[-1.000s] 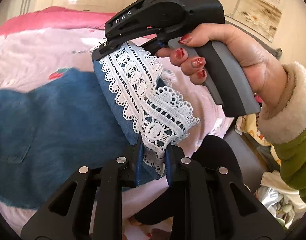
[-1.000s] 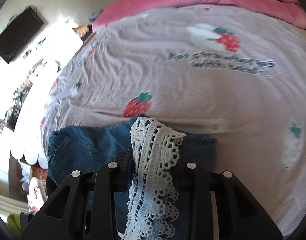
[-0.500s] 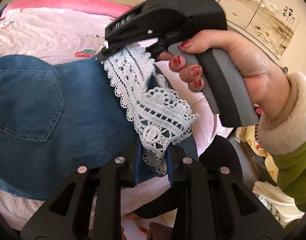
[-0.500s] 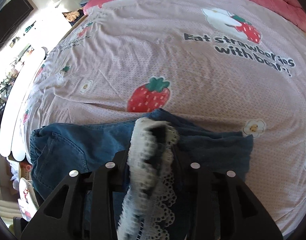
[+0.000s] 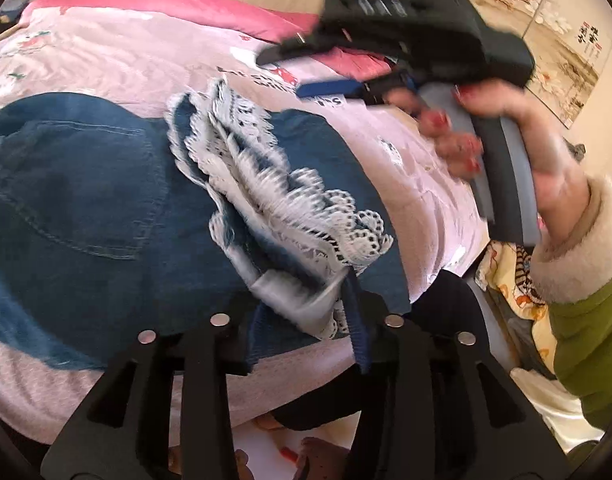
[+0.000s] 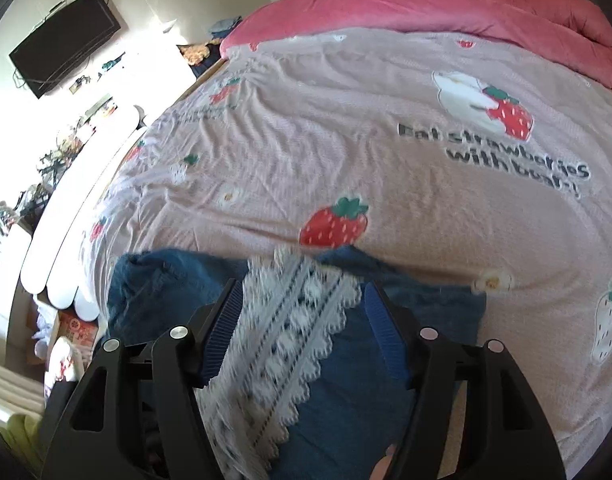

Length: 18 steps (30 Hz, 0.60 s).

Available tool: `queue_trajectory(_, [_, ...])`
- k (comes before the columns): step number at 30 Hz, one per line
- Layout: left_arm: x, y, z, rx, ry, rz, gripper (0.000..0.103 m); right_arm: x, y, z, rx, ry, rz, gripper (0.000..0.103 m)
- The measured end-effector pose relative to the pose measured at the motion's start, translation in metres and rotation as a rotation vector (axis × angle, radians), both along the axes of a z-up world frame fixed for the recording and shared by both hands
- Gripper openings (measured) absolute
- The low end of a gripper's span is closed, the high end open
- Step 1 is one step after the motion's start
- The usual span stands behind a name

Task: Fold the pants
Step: 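Lower the lace hem onto the folded pants and open the right gripper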

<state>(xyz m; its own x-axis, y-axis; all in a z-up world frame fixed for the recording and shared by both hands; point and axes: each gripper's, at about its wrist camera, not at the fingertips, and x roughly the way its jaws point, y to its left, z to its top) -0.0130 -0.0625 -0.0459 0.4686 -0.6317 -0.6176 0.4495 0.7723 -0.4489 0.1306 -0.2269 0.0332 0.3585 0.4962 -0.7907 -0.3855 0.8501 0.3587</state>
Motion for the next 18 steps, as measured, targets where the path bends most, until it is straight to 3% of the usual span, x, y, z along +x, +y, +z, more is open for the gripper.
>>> queue_trajectory(6, [-0.008, 0.023, 0.002, 0.011, -0.001, 0.047, 0.045, -0.017, 0.025, -0.033, -0.016, 0.097, 0.131, 0.062])
queue_trajectory(10, [-0.021, 0.042, 0.017, 0.036, -0.058, 0.105, 0.049, -0.02, 0.031, -0.039, -0.033, 0.11, 0.166, 0.064])
queue_trajectory(12, [-0.025, 0.048, 0.026, 0.05, -0.081, 0.128, 0.051, -0.019, 0.025, -0.03, 0.008, 0.094, 0.154, 0.064])
queue_trajectory(14, [-0.026, 0.048, 0.032, 0.064, -0.1, 0.136, 0.052, -0.016, 0.016, -0.011, 0.036, 0.02, 0.128, 0.064])
queue_trajectory(18, [-0.02, 0.025, 0.045, 0.08, -0.138, 0.083, 0.052, 0.001, 0.014, 0.004, -0.017, -0.055, 0.096, 0.064])
